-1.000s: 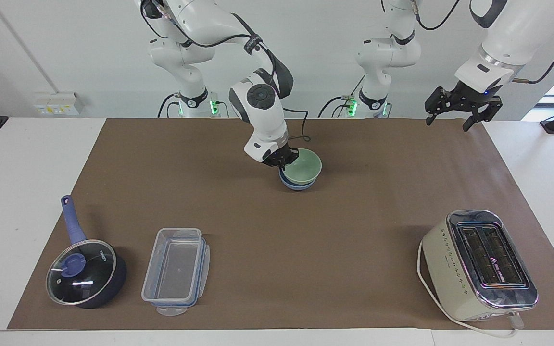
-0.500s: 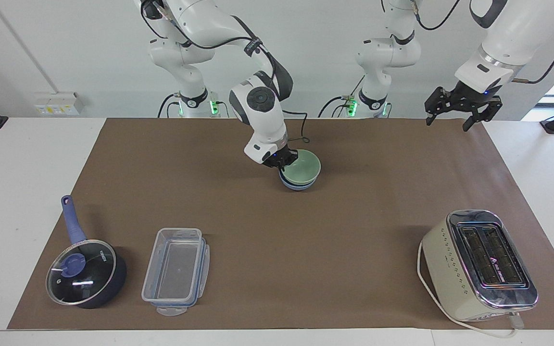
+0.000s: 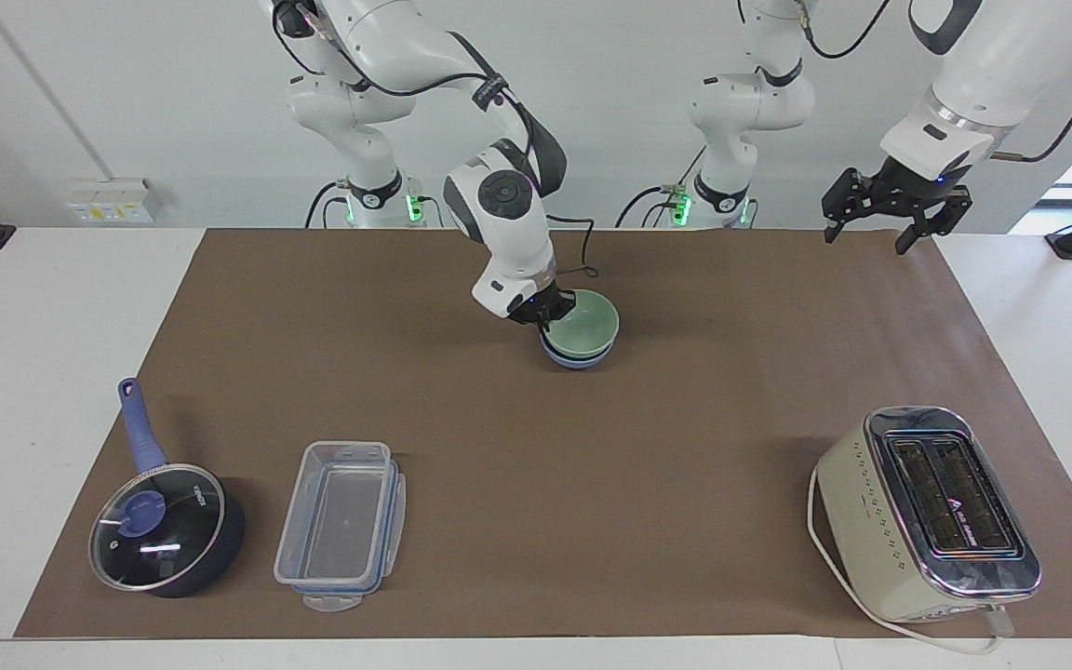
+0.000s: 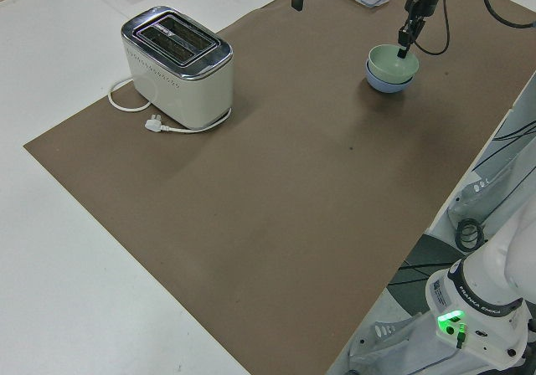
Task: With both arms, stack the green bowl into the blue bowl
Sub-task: 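Lower the green bowl into the blue bowl with the right gripper, then open the right gripper and withdraw it from the stacked bowls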
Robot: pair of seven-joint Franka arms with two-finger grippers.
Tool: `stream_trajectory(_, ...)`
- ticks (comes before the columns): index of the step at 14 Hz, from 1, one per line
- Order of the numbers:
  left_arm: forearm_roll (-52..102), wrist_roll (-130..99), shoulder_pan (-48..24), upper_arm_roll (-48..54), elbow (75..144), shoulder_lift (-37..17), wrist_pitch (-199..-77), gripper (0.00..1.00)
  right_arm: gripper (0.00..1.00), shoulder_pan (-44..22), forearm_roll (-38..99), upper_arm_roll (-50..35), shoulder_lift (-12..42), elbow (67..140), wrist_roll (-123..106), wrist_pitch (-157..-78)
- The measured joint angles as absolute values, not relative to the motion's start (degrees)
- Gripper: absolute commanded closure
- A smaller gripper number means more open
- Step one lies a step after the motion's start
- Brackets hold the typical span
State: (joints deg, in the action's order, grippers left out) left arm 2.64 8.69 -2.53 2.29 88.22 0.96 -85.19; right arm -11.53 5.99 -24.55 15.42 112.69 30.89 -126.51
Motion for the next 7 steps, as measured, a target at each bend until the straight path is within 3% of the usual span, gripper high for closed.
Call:
stream_trajectory(3, 2.6, 8.7, -2.5, 2.3, 88.2, 1.0, -85.2, 0.0, 1.0, -11.6, 6.0, -24.6, 15.4, 112.7, 30.9, -126.5)
stream_trajectory(7, 2.6, 8.7, -2.5, 2.3, 88.2, 1.0, -85.2, 0.0, 0.68, -11.6, 6.0, -24.6, 15.4, 112.7, 30.9, -126.5)
